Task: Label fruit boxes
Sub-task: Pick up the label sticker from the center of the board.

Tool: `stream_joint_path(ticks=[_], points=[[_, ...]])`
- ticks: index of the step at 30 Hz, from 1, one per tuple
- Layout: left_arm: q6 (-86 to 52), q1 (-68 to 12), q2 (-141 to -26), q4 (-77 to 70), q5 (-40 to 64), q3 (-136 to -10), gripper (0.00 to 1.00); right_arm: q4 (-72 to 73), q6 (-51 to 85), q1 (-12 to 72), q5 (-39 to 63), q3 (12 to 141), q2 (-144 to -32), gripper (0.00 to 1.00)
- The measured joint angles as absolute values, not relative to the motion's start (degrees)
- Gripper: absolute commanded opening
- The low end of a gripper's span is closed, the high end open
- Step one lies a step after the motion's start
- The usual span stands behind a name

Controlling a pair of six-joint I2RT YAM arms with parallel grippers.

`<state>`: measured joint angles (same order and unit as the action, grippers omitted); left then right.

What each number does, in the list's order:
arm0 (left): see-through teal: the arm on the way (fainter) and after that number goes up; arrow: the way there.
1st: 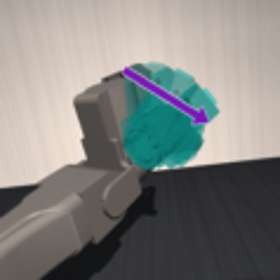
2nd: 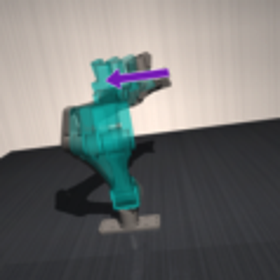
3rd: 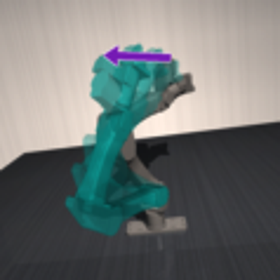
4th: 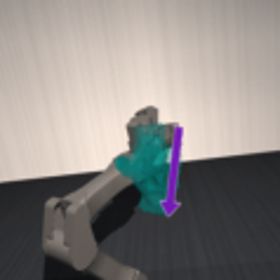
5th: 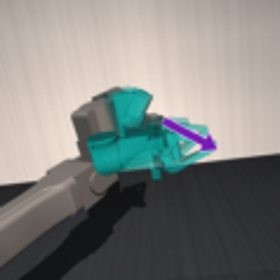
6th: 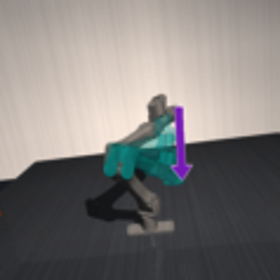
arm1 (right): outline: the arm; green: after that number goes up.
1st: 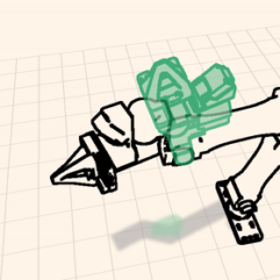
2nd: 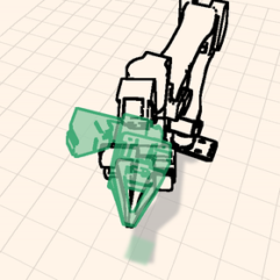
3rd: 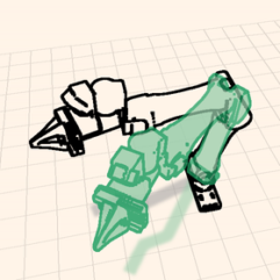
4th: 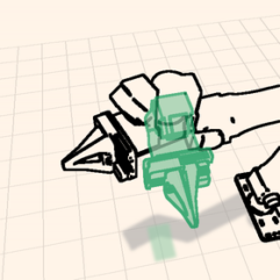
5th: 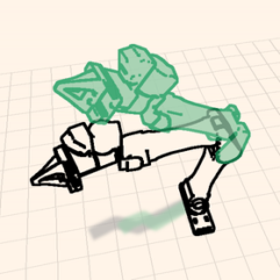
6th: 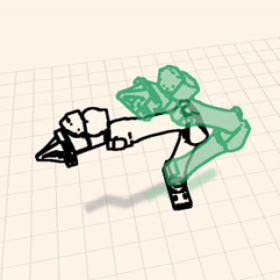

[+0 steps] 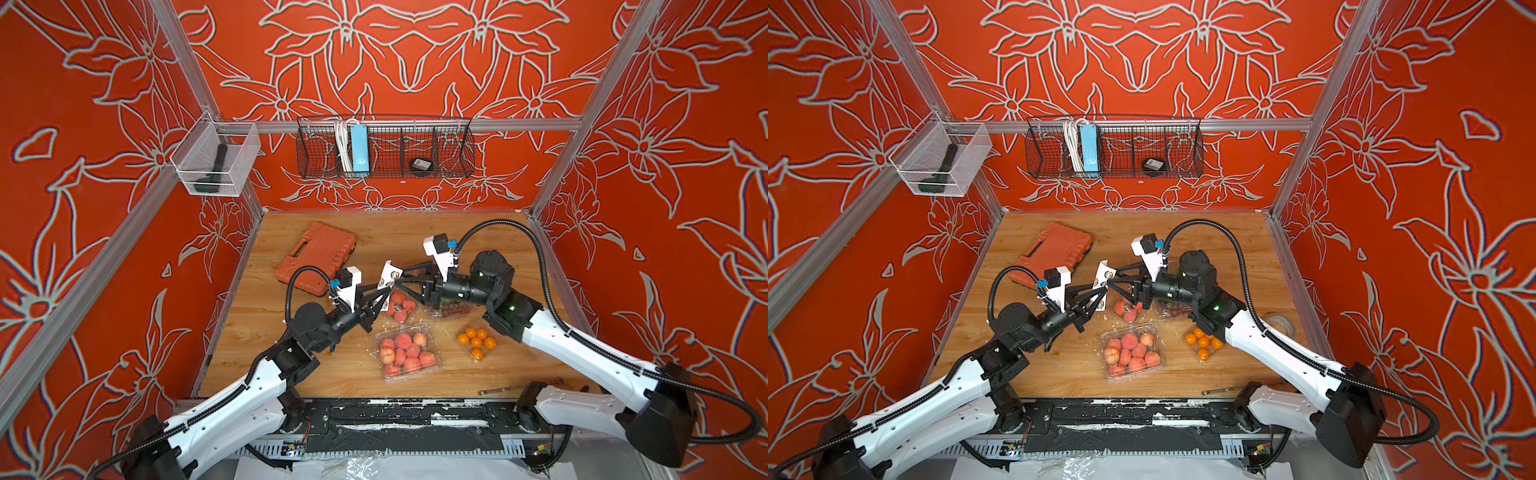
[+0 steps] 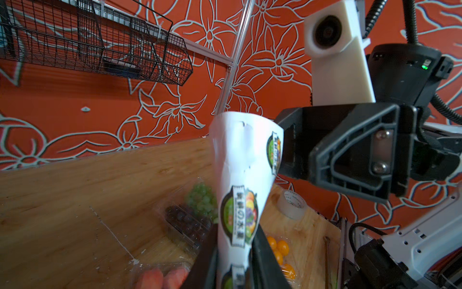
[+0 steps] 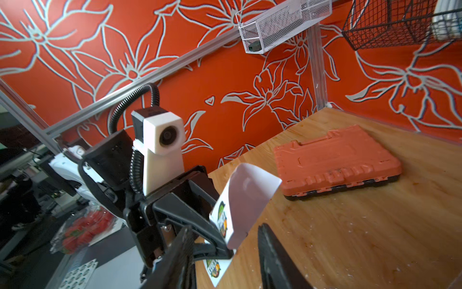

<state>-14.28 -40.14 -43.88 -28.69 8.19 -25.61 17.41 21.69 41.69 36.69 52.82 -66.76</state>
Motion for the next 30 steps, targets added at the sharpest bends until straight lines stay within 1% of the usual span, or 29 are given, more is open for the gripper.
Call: stream_joint_path(ticks=[3, 4, 5, 6, 8, 10, 12, 13, 14, 16, 17, 20, 23, 27, 30], points=[[-14.26, -40.14, -43.88, -28.8, 8.64, -25.61, 0.24, 18.9, 22.57, 41.67, 37.39, 53.65, -67.96, 0.23], [-14.28, -40.14, -43.88, -28.8, 8.82, -25.61, 0.24, 19.07, 22.83, 41.67, 37.5, 53.65, -68.23, 0.18], [-14.28, -40.14, -43.88, -28.8, 8.95, -25.61, 0.25, 19.16, 22.76, 41.67, 37.52, 53.65, -68.4, 0.1], [-14.31, -40.14, -43.88, -28.8, 9.15, -25.61, 0.26, 19.31, 22.74, 41.67, 37.56, 53.65, -68.58, 0.0], [-14.28, -40.14, -43.88, -28.8, 9.34, -25.61, 0.3, 19.35, 23.24, 41.54, 37.89, 53.65, -68.71, 0.0], [-14.13, -40.14, -43.88, -28.8, 9.56, -25.58, 0.47, 19.22, 22.87, 41.1, 38.44, 53.63, -68.66, 0.0], [-13.5, -40.14, -43.7, -28.73, 9.98, -25.58, 0.6, 17.63, 21.17, 40.42, 39.18, 53.65, -68.2, 0.0], [-13.15, -40.14, -43.57, -28.71, 10.31, -25.58, 0.74, 16.21, 19.86, 39.86, 39.9, 53.65, -67.75, 0.0], [-12.69, -40.14, -43.4, -28.73, 10.63, -25.58, 0.82, 14.48, 18.35, 39.07, 40.62, 53.65, -67.16, 0.0], [-11.4, -40.1, -43.05, -28.69, 12.45, -25.61, 0.92, 10.76, 15.14, 36.82, 42.87, 53.65, -65.45, 0.0], [-10.5, -40.07, -43.03, -28.73, 14.28, -25.61, 0.95, 9.21, 13.69, 35.59, 44.16, 53.65, -64.55, 0.0], [-7.75, -39.97, -43.79, -29.1, 21.91, -25.87, 0.96, 5.39, 9.69, 32.27, 48.9, 53.65, -61.78, 0.0], [-5.45, -39.97, -46.13, -29.41, 28.36, -27.42, 0.97, 2.59, 6.31, 31.2, 55.24, 53.65, -60.2, 0.0], [-3.11, -39.86, -47.35, -29.69, 30.37, -29.28, 0.98, 0.14, 3.64, 31.2, 62.98, 53.63, -60.12, 0.0], [-2.13, -39.05, -48.56, -29.67, 31.03, -31.29, 0.98, -1.1, 2.57, 31.2, 66.13, 53.63, -59.96, 0.0]])
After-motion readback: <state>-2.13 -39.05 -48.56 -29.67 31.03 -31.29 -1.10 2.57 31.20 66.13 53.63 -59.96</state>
